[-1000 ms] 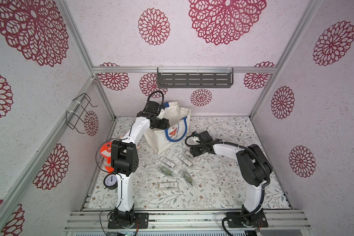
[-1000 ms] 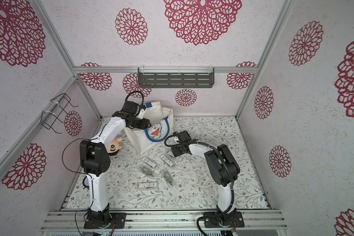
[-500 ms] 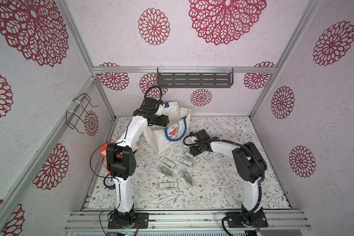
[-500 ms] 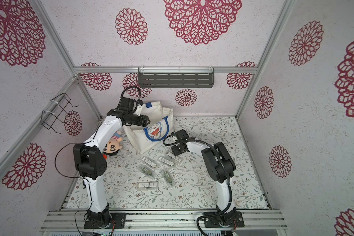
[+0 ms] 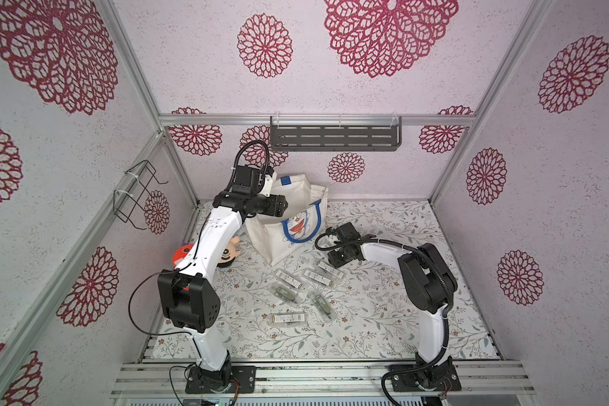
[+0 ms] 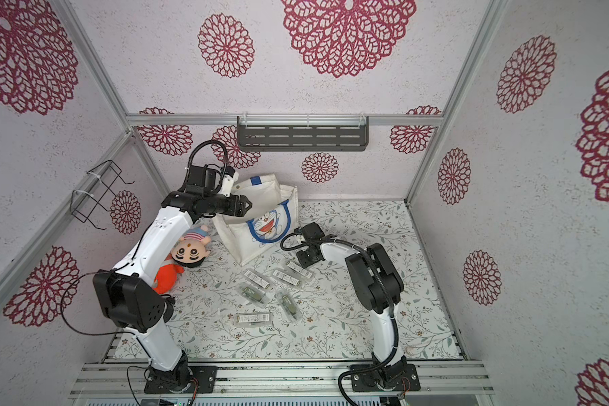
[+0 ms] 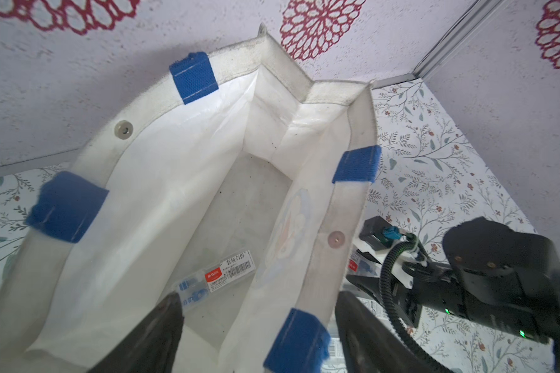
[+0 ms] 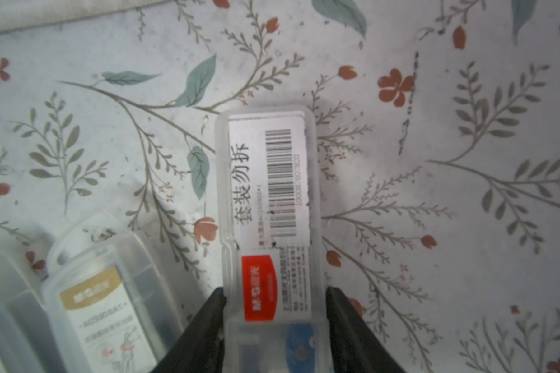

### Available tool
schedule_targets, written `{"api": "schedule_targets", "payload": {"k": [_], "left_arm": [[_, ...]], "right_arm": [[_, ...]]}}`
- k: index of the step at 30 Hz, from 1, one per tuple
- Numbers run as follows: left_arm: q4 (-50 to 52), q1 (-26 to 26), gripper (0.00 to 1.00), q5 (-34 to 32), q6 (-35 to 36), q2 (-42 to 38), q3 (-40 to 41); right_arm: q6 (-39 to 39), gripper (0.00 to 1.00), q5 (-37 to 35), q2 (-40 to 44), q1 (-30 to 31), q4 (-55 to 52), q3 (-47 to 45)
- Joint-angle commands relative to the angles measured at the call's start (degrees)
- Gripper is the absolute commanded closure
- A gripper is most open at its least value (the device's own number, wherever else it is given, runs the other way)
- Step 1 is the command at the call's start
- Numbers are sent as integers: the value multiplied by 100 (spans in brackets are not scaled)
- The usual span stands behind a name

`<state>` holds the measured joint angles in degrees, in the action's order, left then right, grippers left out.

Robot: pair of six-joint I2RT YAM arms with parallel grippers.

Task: Put the compass set into the canvas bag
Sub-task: Pick up the compass set at the center of the board.

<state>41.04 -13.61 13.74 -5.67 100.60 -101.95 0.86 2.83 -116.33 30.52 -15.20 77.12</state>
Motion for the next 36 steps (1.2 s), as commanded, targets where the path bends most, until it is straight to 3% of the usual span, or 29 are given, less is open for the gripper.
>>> {"api": "schedule_targets", "payload": {"k": [1, 8, 20, 28, 36], "left_arm": [[-397, -10, 22, 205, -102, -408, 301], [-891, -305, 22, 454, -418, -1101, 1319], [-2116, -1125, 22, 404, -1242, -1676, 2746], [-3040, -1483, 19, 616, -1663, -1290, 2902], [-3640, -1676, 18, 995, -2023, -537, 2581]], "right_arm": [[-198, 54, -130, 268, -25, -59, -176], [-538, 65, -322, 906, -93, 452, -735], [-939, 66, -320, 2884, -117, 2258, -2458], [-1110, 70, 317, 3832, -17, 3443, -3224], [-1062, 70, 369, 3958, 225, 3666, -3130]]}}
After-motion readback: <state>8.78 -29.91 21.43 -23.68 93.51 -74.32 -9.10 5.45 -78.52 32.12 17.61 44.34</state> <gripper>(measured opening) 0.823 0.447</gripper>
